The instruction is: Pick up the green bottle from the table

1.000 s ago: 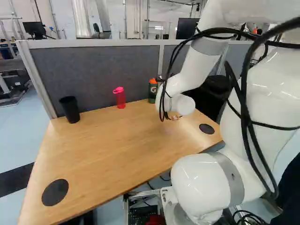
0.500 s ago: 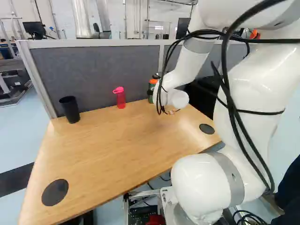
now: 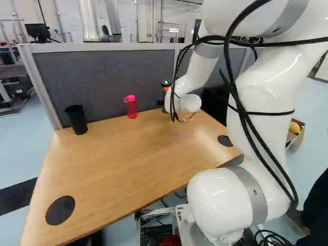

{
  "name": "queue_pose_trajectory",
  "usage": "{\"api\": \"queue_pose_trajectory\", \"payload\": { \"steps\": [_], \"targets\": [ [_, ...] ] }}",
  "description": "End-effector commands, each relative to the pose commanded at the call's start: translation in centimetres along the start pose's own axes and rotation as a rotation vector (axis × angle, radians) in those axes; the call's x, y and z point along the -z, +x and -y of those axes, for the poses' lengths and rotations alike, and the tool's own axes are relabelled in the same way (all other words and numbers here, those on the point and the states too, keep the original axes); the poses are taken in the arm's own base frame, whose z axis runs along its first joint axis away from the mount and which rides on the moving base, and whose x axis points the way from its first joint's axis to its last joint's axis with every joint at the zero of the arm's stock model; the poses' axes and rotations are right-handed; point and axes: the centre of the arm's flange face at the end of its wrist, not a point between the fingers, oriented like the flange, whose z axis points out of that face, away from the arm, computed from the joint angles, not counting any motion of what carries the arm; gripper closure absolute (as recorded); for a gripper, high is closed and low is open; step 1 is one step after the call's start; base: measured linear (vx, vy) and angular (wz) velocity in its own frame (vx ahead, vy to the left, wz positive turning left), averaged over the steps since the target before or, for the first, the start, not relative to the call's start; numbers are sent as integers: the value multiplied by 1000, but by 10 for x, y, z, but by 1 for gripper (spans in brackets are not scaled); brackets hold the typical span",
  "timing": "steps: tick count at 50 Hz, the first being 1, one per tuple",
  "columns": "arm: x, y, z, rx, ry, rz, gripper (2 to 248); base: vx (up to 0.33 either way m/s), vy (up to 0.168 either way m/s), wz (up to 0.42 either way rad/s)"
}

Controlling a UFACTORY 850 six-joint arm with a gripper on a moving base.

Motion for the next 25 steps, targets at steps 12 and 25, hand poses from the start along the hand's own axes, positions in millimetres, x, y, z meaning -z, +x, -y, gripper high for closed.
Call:
{"api": "queue_pose_trajectory", "payload": {
  "steps": [12, 25],
  "targets": [
    [-21, 6, -10, 3, -7, 11, 3, 0, 0, 0],
    [-43, 14, -21, -2, -21, 0, 3, 0, 0, 0]
  ]
}}
